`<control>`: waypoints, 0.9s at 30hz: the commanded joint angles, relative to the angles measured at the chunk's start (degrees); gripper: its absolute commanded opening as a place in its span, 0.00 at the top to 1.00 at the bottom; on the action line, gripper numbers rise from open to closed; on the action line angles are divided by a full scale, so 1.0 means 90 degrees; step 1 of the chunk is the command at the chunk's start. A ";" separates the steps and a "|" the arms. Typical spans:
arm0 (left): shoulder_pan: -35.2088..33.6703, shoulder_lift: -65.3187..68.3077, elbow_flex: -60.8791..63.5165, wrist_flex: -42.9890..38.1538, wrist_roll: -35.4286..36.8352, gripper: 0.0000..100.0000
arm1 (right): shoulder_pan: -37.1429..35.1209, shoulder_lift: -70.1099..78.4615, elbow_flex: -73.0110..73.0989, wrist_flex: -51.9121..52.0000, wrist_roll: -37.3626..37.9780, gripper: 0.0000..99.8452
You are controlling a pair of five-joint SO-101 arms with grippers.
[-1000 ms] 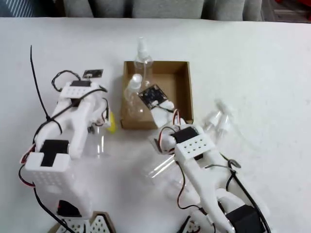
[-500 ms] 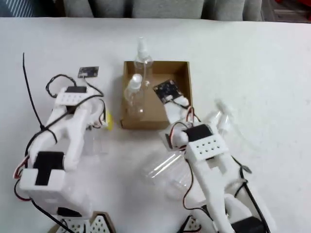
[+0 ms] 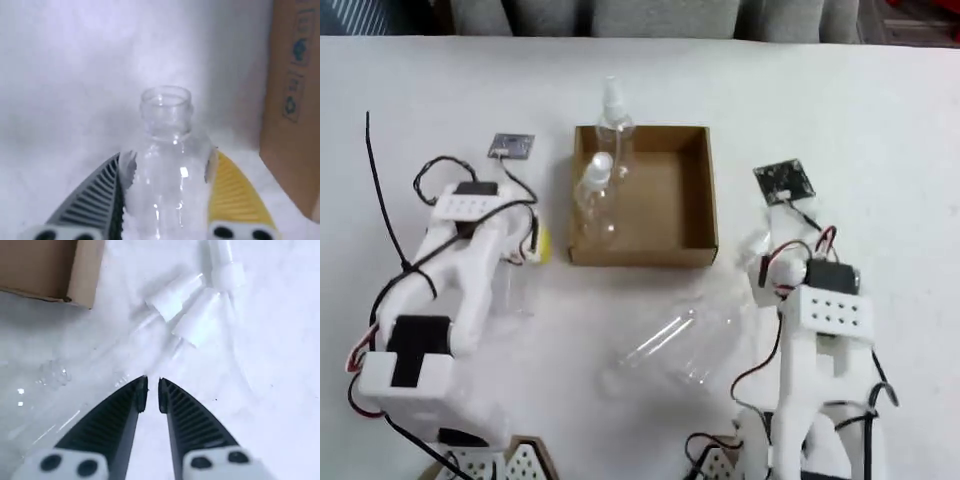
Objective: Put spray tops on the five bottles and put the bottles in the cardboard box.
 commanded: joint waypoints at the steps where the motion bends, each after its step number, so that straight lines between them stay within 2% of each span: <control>1: 0.0024 -0.0405 -0.0039 -0.0195 -0.0078 0.94 | 0.0269 0.0376 -0.0713 0.0112 0.0381 0.97; 7: 0.0015 -0.0405 -0.0039 -0.0205 -0.0078 0.94 | 0.0532 0.1548 -0.2247 0.1050 0.0459 0.85; 19: 0.0034 -0.0405 -0.0020 -0.0205 -0.0078 0.94 | 0.0659 0.3433 -0.4913 0.2369 0.0469 0.85; 27: 0.0034 -0.0396 0.0000 -0.0215 -0.0078 0.94 | 0.0659 0.3853 -0.5451 0.2574 0.0469 0.85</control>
